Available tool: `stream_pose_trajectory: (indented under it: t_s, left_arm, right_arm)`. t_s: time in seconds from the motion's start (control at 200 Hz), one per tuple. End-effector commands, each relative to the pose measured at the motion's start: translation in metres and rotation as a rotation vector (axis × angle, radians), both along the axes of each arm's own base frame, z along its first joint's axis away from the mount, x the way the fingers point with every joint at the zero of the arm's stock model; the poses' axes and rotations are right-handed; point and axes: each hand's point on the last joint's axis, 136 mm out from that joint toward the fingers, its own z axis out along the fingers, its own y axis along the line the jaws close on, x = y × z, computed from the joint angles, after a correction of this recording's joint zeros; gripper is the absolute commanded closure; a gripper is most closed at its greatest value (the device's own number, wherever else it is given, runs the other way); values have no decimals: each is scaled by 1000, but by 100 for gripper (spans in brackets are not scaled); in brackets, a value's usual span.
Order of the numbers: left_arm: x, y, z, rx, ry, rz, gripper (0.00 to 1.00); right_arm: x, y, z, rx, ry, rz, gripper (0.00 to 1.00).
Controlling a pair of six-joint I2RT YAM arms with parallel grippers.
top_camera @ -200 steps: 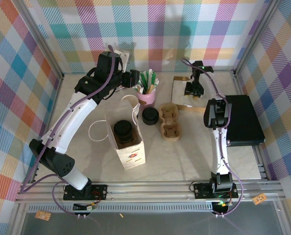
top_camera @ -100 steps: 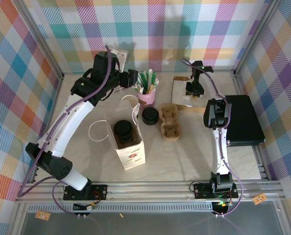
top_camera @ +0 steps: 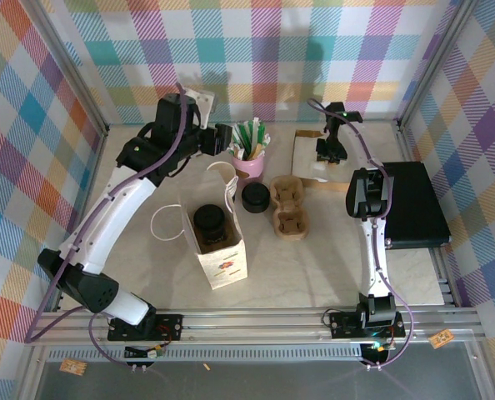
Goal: Pack the takeout coffee
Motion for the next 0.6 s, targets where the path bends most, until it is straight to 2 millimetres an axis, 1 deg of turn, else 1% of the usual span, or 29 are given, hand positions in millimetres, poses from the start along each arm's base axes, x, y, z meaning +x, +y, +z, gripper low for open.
stream_pose_trajectory:
  t_s: [0.0,0.11,0.205,0.255,0.395,0.48,0.595]
  left_arm:
    - [-6,0,13,-14,-44,-12,34]
    - [-7,2,12,-11,-56,-7,33]
    - [-8,1,11,-8,-57,-19,33]
    - [-8,-1,10,-2,-53,-31,33]
    - [-9,-1,13,4,-57,-40,33]
    - [-9,-1,14,0,-60,-41,33]
    - [-11,-2,17,-12,-61,-46,33]
  right_arm:
    - [2,4,40,11,-63,-1,77]
    - [-1,3,51,-9,-73,9,78]
    - [-3,0,63,-27,-87,7,82]
    - [-5,0,68,-29,-91,7,83]
    - [-9,0,84,-21,-113,-6,84]
    - [-9,1,97,-10,-139,-9,85]
    - [-8,2,121,1,-191,-12,88]
